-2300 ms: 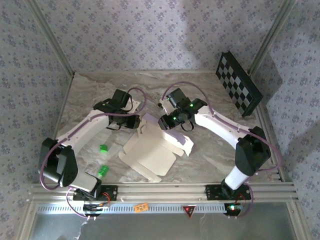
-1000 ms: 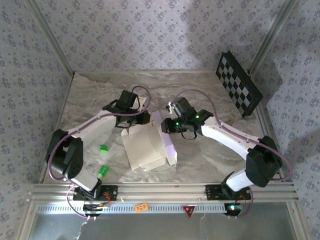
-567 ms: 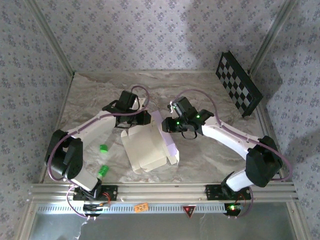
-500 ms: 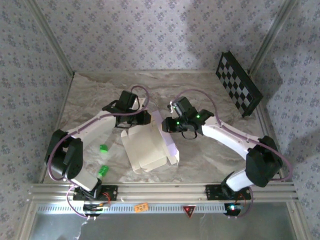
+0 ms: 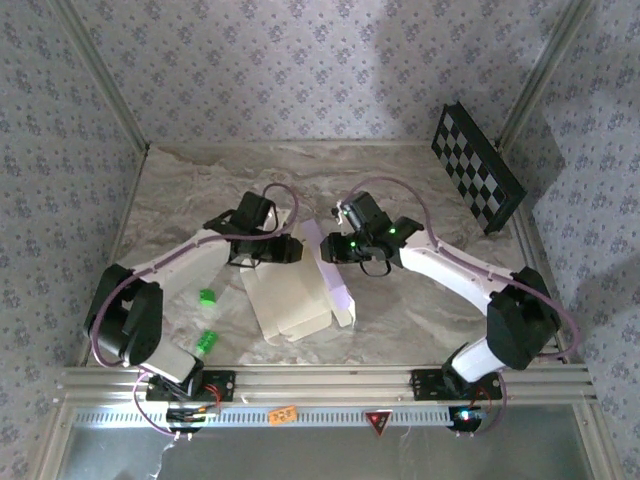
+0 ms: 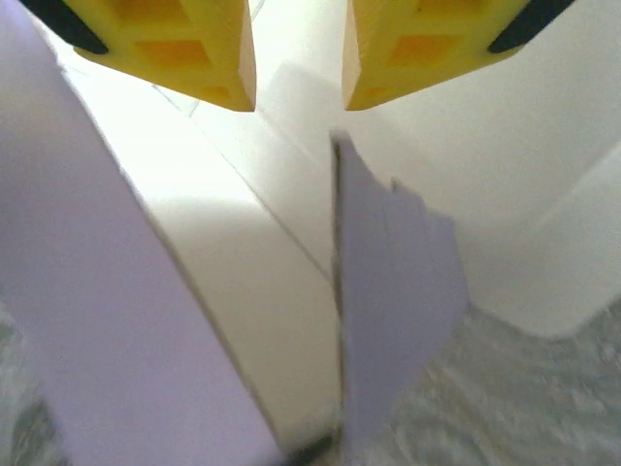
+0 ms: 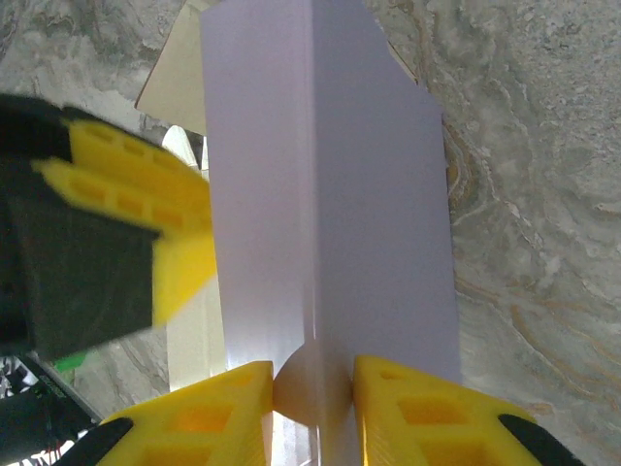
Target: Fold the paper box
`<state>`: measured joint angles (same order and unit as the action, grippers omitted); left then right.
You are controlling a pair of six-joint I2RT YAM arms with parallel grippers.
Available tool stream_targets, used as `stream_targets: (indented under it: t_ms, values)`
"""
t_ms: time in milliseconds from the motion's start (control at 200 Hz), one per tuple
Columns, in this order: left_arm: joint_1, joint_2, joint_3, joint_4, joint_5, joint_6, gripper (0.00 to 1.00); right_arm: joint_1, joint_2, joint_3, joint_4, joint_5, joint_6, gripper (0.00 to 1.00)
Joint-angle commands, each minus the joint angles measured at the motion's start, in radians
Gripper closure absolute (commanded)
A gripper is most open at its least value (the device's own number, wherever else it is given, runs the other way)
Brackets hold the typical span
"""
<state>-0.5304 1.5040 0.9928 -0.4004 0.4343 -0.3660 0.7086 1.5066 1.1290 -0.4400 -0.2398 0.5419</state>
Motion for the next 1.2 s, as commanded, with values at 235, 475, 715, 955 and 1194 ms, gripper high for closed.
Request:
stream_targets:
  t_ms: [235,475,715,955,1194]
  values:
    - [0.091,-0.216,-0.006,-0.115,-0.046,0.164,0.59,0.000,0.051,-0.004,-0.100,0.046,-0.016,0.72]
    - [0.149,-0.211,-0.063,0.073,-0.010,0.332,0.53,0.000,0.060,0.015,-0.112,0.043,-0.026,0.72]
    - [0.165,-0.125,-0.154,0.332,-0.093,0.401,0.44,-0.001,0.066,0.017,-0.114,0.040,-0.033,0.72]
    - [0.198,0.005,-0.143,0.430,0.050,0.417,0.45,-0.001,0.068,0.027,-0.120,0.034,-0.042,0.72]
    - [0.198,0.081,-0.138,0.511,0.170,0.474,0.45,-0.004,0.072,0.022,-0.113,0.015,-0.038,0.73]
